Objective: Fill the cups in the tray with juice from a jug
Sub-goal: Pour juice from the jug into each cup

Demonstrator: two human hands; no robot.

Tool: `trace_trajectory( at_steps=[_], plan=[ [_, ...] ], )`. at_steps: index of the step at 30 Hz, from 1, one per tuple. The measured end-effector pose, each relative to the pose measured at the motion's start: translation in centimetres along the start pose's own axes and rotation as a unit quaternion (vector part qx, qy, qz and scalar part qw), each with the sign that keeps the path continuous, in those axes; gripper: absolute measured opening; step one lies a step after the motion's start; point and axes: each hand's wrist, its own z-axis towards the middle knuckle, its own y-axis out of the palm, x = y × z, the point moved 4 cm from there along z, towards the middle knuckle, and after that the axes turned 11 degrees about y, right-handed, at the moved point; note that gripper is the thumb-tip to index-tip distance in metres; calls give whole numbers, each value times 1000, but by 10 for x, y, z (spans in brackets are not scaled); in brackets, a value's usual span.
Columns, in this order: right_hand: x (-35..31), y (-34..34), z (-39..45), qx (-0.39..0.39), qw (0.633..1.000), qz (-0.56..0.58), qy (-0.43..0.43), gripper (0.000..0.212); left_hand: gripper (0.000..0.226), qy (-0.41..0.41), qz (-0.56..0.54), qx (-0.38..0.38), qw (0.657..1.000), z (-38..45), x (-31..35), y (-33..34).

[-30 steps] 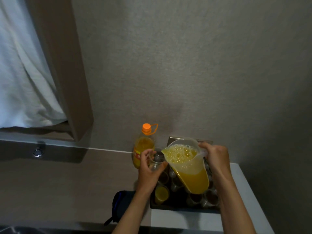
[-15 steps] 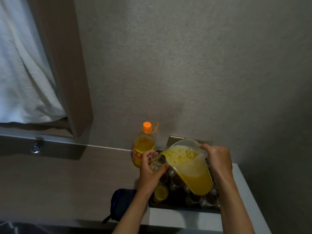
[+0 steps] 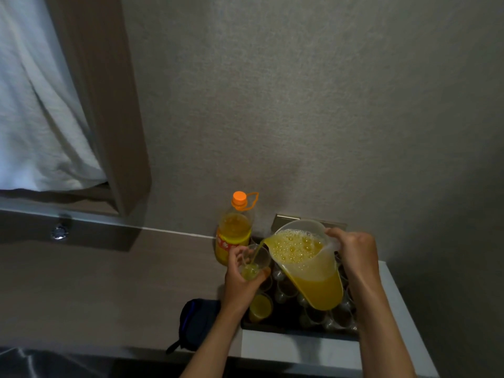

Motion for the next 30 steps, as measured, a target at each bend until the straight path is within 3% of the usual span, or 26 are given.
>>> trace_trajectory(
  at_steps=[3,7,15,20,30],
  plan=[
    [-1,0,1,0,1000,-1,-2,56,66,-11,-2,0,1000,-2,-6,0],
    [-1,-1,2,1,1000,3,-4,63,66,-19,-8,0,1000,-3,-10,-1],
    [-1,-1,1,11,1000,0,-10,50,66,-29,-10,0,1000,-3,-18,-1],
    [-1,-3,1,13,1000,6,-11,63,70,-34,-12,7,999,-4,-22,-2],
    [2,-4,-1,16,1000,-3,-21,53,72,-30,-15,5,999,-7,-16,-2]
  ],
)
